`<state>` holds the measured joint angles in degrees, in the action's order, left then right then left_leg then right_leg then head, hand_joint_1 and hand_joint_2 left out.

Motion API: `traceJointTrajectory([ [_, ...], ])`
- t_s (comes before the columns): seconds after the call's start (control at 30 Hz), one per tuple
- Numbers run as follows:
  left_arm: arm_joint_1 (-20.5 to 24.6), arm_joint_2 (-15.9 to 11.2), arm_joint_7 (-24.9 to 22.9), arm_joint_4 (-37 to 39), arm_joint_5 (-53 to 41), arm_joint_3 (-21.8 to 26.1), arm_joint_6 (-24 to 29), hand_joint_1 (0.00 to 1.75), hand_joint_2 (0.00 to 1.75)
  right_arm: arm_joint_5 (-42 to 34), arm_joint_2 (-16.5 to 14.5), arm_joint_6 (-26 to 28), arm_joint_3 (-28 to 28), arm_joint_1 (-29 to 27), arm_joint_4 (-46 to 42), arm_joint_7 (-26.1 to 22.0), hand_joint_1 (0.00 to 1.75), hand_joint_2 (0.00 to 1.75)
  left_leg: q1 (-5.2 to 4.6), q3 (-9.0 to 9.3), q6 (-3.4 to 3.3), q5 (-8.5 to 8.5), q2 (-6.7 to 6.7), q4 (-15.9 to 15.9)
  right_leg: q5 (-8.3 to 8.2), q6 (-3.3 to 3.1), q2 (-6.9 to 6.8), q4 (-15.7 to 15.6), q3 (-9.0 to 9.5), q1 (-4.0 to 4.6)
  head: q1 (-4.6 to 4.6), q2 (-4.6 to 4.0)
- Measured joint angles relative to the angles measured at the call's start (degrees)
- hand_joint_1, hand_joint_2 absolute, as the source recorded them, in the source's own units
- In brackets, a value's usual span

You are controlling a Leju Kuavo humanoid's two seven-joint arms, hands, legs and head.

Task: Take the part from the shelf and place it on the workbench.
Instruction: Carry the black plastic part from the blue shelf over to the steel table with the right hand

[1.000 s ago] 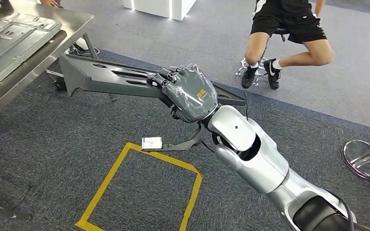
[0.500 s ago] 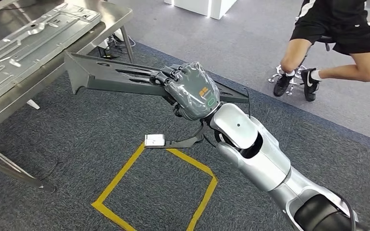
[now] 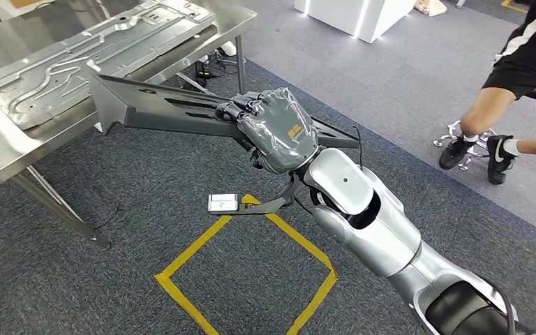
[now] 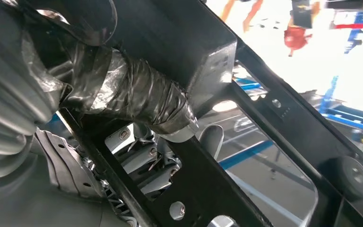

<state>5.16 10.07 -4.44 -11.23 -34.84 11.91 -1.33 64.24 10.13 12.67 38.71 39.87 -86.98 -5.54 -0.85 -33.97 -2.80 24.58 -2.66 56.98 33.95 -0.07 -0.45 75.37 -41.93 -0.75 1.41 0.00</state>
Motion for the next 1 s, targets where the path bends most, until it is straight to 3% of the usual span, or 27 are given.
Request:
traceJointTrajectory([
  [0.03,0.0,0.1,0.1,0.0,0.0,0.0,0.0,0.0,1.75,0.0,0.0,0.0,0.0,0.0,0.0,0.0,1.75,1.75,0.0,0.03,0.01,0.1,-0.89,0.2,-1.61,-0.09,0.15,-1.3,0.31,-0.01,0.01,0.0],
  [0.07,0.0,0.2,0.1,0.0,-0.1,0.0,-0.1,0.0,1.75,0.0,0.0,0.0,0.0,0.2,0.0,0.0,1.75,1.75,0.03,0.08,0.06,0.28,-1.78,0.5,-4.02,-0.24,0.64,-4.7,1.63,-0.06,0.01,0.0],
  [0.13,0.1,0.3,0.3,0.0,-0.1,0.0,-0.2,0.0,1.75,0.0,0.1,0.0,0.0,0.5,0.0,0.0,1.75,1.75,0.04,-0.06,0.35,0.69,-3.28,1.1,-7.26,-0.46,3.08,-12.0,4.76,-0.34,-0.01,0.0],
  [0.2,0.2,0.4,0.4,0.0,-0.1,0.0,-0.2,0.0,1.75,0.0,0.2,0.0,-0.1,0.8,0.0,-0.1,1.75,1.75,0.16,-0.51,0.82,0.92,-4.41,1.4,-7.4,-0.5,4.64,-14.9,6.2,-0.46,-0.02,0.0],
  [0.27,0.2,0.4,0.6,0.0,-0.2,0.0,-0.3,0.0,1.75,0.0,0.2,0.0,-0.1,1.1,0.0,-0.1,1.75,1.75,0.31,-0.78,1.4,0.93,-5.54,1.4,-7.2,-0.65,3.76,-15.4,6.64,-0.44,-0.02,0.0],
  [0.3,0.2,0.4,0.8,0.0,-0.2,0.0,-0.3,0.0,1.75,0.0,0.1,0.0,-0.1,1.2,0.0,-0.1,1.75,1.75,0.23,-0.83,1.71,1.1,-5.27,1.5,-7.18,-0.81,3.14,-15.8,6.94,-0.51,-0.03,0.0],
  [0.37,0.3,0.3,0.9,-0.1,-0.3,0.0,-0.3,0.0,1.75,0.0,0.1,-0.1,-0.1,1.6,0.0,0.0,1.75,1.75,-0.08,-2.07,2.34,2.69,-2.48,4.4,-7.05,-1.31,1.76,-16.5,7.78,-0.71,-0.28,0.0],
  [0.43,0.5,0.1,1.0,-0.1,-0.3,0.0,-0.3,0.0,1.75,0.0,0.1,-0.1,-0.1,1.8,0.0,0.0,1.75,1.75,-0.11,-5.4,2.77,5.68,0.75,11.3,-6.57,-1.75,0.28,-16.6,8.6,-0.5,-0.53,0.0],
  [0.5,0.8,0.0,1.1,-0.1,-0.3,0.1,-0.3,0.0,1.75,0.1,0.1,-0.1,-0.1,1.7,0.1,-0.1,1.75,1.75,-0.08,-8.45,2.95,6.97,1.53,17.0,-5.81,-1.86,-1.39,-16.6,9.43,-0.35,-0.54,0.0],
  [0.53,0.9,0.0,1.2,-0.1,-0.3,0.1,-0.3,0.0,1.75,0.1,0.1,-0.2,-0.1,1.7,0.1,-0.1,1.75,1.75,-0.08,-8.63,2.92,5.96,1.68,16.9,-5.37,-1.86,-2.21,-16.6,9.96,-0.27,-0.54,0.0],
  [0.57,0.9,0.0,1.2,-0.1,-0.3,0.1,-0.3,0.0,1.75,0.1,0.1,-0.2,-0.1,1.8,0.1,-0.1,1.75,1.75,-0.1,-7.73,2.75,3.92,2.01,14.7,-4.87,-1.84,-2.99,-16.6,10.6,-0.17,-0.54,0.0],
  [0.6,0.8,0.0,1.2,-0.1,-0.3,0.1,-0.3,0.0,1.75,0.1,0.1,-0.2,-0.1,1.8,0.1,-0.1,1.75,1.75,-0.17,-6.05,2.42,1.48,2.83,10.7,-4.34,-1.79,-3.7,-16.7,11.31,-0.05,-0.54,0.0],
  [0.67,0.5,0.1,1.2,-0.1,-0.3,0.1,-0.6,0.0,1.75,0.1,0.1,-0.2,-0.1,1.9,0.1,-0.1,1.75,1.75,-0.79,-2.83,1.45,-1.17,5.6,4.4,-3.54,-1.55,-4.87,-17.0,12.49,0.26,-0.51,0.0],
  [0.73,0.1,0.4,1.2,-0.1,-0.3,0.2,-0.8,0.0,1.75,0.1,0.1,-0.2,-0.1,2.0,0.1,-0.1,1.75,1.75,-1.3,-1.45,0.55,-0.54,6.88,2.0,-3.24,-1.13,-5.91,-17.3,13.0,0.64,-0.5,0.0],
  [0.77,0.0,0.5,1.2,-0.1,-0.3,0.3,-0.8,0.0,1.75,0.1,0.1,-0.2,-0.1,2.1,0.1,-0.1,1.75,1.75,-1.23,-1.17,0.23,-0.22,6.34,1.2,-3.26,-0.88,-6.28,-17.2,13.12,0.78,-0.52,0.0],
  [0.8,-0.1,0.6,1.2,-0.1,-0.3,0.3,-0.8,0.0,1.75,0.1,0.1,-0.2,-0.1,2.1,0.1,-0.1,1.75,1.75,-0.99,-0.69,-0.02,0.14,5.57,0.6,-3.2,-0.64,-6.25,-16.7,13.02,0.78,-0.5,0.0],
  [0.87,-0.1,0.7,1.3,-0.1,-0.3,0.4,-0.8,0.0,1.75,0.1,0.1,-0.2,-0.1,2.2,0.1,-0.1,1.75,1.75,-0.53,0.63,-0.5,0.43,4.07,-0.3,-2.67,-0.21,-3.76,-13.8,11.86,0.46,-0.53,0.0],
  [0.93,-0.1,0.9,1.3,-0.2,-0.3,0.4,-0.9,0.0,1.75,0.1,0.2,-0.3,-0.1,2.3,0.1,-0.1,1.75,1.75,-0.27,1.9,-0.9,0.86,2.66,-0.8,-0.81,0.16,-0.69,-7.5,7.96,0.07,-0.53,0.0],
  [1.0,-0.1,1.1,1.2,-0.2,-0.3,0.4,-1.0,0.0,1.75,0.2,0.3,-0.4,-0.1,2.3,0.1,0.0,1.75,1.75,-0.12,2.74,-0.99,1.53,1.02,-0.7,1.06,0.61,0.12,-1.6,2.98,-0.19,-0.51,0.0],
])
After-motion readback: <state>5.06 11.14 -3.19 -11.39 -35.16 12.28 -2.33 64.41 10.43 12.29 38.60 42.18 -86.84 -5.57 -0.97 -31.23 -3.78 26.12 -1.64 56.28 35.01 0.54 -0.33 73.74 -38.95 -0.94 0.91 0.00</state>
